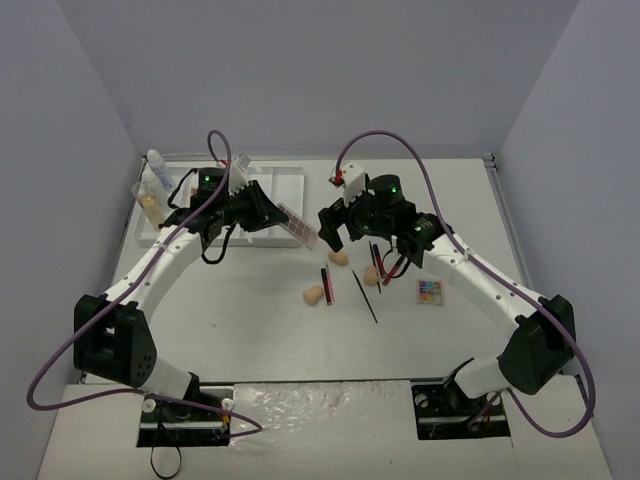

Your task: Organize the makeup

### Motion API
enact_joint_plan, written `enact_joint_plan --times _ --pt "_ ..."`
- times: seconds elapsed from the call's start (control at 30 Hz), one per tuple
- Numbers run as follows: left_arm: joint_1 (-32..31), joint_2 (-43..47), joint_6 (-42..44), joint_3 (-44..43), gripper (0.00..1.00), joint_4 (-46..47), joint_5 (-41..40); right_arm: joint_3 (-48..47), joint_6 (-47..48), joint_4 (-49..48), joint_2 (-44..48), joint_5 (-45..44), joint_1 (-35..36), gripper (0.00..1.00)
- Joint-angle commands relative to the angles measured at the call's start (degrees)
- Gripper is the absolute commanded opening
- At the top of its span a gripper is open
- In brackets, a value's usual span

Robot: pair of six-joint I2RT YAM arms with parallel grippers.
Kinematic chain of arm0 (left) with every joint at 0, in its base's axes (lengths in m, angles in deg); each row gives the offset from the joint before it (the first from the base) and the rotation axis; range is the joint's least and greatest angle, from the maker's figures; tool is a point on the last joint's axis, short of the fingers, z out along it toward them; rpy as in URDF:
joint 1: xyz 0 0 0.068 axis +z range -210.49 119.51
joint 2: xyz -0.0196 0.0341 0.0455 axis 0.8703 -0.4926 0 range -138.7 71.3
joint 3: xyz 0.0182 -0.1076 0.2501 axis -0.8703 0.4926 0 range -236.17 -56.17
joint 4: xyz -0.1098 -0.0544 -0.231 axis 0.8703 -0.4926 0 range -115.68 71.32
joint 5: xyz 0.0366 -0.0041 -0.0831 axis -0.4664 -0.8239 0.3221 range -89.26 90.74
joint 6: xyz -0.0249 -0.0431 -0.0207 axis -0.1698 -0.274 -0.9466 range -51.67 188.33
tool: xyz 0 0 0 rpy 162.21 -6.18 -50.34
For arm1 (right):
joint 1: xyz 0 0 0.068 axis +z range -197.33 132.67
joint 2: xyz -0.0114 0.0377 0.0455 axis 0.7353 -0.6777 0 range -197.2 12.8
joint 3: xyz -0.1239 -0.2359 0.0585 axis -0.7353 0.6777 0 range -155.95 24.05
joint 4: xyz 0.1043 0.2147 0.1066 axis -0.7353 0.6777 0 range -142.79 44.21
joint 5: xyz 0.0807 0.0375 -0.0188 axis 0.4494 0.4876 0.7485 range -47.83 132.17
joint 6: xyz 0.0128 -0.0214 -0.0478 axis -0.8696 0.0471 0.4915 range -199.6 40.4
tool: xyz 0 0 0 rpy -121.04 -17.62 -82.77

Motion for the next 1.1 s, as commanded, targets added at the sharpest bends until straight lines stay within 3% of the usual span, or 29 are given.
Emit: enact_joint_plan --times 0.0,0.3,0.57,0.77,1.07 --pt "6.3 5.6 -1.0 1.3 0.0 5.9 -5.6 2.0 -2.6 -2.0 5.7 -2.5 -2.3 1.0" --pt "18.5 10.8 -8.5 10.8 0.0 17.2 -23.7 6.4 -6.4 -2.0 11.8 -6.5 -2.7 1.0" --pt "21.3 8.1 -13.9 14.0 0.0 28.0 -42.5 10.5 -8.0 -2.0 16.6 -10.3 -2.8 1.0" --pt "21.6 -2.6 -18.0 11.2 0.0 37.0 -46.2 12.9 -10.7 -1.9 19.1 -19.2 -3.2 1.0" --pt "21.6 -16.7 -21.8 3.9 0.0 47.0 -48.0 13.6 -10.4 1.0 19.2 -19.0 -3.7 1.0"
